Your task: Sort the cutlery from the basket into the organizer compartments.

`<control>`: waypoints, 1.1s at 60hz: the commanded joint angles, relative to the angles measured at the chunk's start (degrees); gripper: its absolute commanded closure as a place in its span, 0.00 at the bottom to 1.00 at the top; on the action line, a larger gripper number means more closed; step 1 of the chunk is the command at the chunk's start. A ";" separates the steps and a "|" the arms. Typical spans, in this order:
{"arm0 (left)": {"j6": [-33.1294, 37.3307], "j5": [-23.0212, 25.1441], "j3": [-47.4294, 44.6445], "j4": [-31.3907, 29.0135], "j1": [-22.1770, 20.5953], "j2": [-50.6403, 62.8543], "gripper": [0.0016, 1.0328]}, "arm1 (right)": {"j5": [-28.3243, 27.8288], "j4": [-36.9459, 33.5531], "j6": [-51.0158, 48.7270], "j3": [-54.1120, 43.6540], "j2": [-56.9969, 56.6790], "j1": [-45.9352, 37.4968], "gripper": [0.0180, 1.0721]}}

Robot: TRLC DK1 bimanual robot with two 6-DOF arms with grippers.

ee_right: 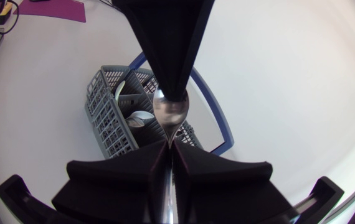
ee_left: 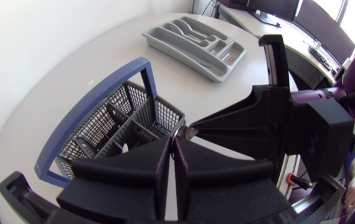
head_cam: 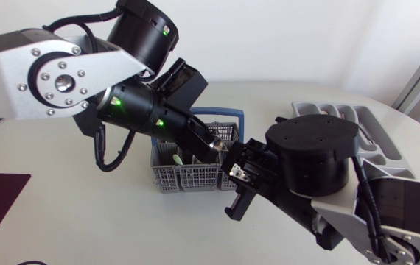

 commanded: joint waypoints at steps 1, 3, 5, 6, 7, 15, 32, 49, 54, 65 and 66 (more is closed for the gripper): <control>-1.07 0.68 2.07 0.11 -0.67 0.43 0.97 | 0.12 -0.23 -1.27 -1.15 0.43 -0.12 0.94; -1.07 0.68 2.07 0.11 -0.67 0.34 0.97 | 0.12 -0.49 -1.27 -1.15 0.34 -0.12 0.94; -1.07 0.68 2.07 0.11 -0.58 0.34 0.97 | 0.12 -0.75 -1.18 -1.23 0.26 -0.12 0.94; -1.07 0.68 2.16 0.11 -0.58 0.34 0.97 | 0.12 -0.75 -1.18 -1.32 0.17 -0.12 0.94; -1.07 0.68 2.16 0.11 -0.58 0.34 0.97 | 0.12 -0.84 -1.18 -1.32 0.08 -0.12 0.94; -1.69 0.68 2.69 0.20 -0.32 -0.19 0.80 | 0.12 -1.72 -0.83 -1.67 -0.71 -0.12 0.94; -4.32 0.68 7.35 0.55 2.23 -1.95 0.43 | -0.41 -4.71 -0.21 -3.08 -3.79 -0.12 0.94; -2.30 -1.96 8.66 0.46 9.00 -3.27 0.41 | -9.29 -12.53 -0.65 -6.42 -13.81 -8.21 0.94; -0.98 -2.14 7.70 -0.50 10.67 -3.70 0.41 | -15.70 -14.99 -3.20 -7.47 -16.62 -15.68 0.94; 2.01 -4.95 3.48 -1.03 11.11 -5.99 0.41 | -29.59 -18.24 -10.06 -8.70 -19.78 -31.58 0.94; 2.36 -5.21 3.04 -0.94 11.11 -6.25 0.41 | -31.35 -18.77 -10.85 -8.62 -19.78 -33.43 0.94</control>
